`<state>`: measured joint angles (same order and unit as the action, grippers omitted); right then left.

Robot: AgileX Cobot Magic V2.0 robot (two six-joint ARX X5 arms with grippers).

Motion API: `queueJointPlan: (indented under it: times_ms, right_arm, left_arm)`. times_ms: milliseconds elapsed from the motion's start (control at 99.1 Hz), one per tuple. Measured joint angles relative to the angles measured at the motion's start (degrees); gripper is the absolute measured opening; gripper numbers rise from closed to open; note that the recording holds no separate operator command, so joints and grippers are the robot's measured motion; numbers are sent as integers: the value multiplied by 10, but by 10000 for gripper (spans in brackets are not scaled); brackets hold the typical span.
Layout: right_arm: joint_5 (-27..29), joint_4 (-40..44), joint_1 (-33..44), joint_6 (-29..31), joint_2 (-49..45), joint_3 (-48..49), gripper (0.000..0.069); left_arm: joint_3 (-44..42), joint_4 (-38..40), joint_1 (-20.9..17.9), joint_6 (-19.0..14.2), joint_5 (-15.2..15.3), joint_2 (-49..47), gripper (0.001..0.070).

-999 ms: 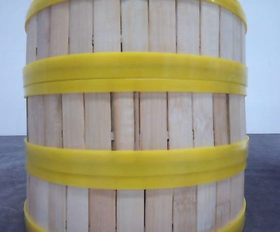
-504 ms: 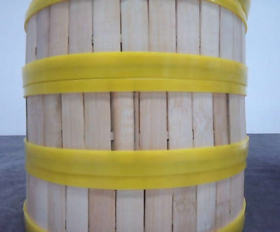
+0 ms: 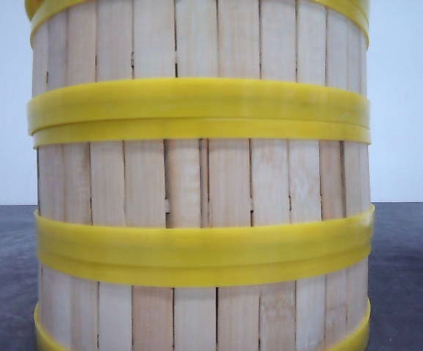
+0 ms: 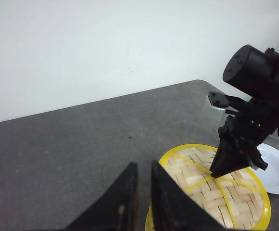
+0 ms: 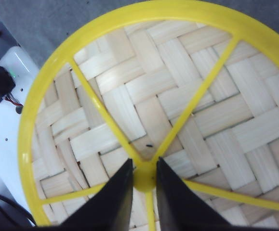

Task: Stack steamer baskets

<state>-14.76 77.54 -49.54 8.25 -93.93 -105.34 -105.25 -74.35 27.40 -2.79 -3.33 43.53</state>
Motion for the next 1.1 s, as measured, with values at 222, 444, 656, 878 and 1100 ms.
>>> queueJointPlan:
  times_ms: [222,444,656,878,1100]
  right_arm:
    - [31,0,-5,-4,-3,0,52]
    - [40,0,-7,-4,-6,0,52]
    - [40,0,-7,-4,-6,0,52]
    - [43,0,-7,-4,-8,0,288]
    - [43,0,-7,-5,-9,-16,375]
  left_arm:
    - [0,0,0,0,0,0,24]
    - [0,0,0,0,0,0,24]
    - [0,0,0,0,0,0,24]
    - [0,0,0,0,0,0,24]
    - [0,-2,0,0,0,0,24]
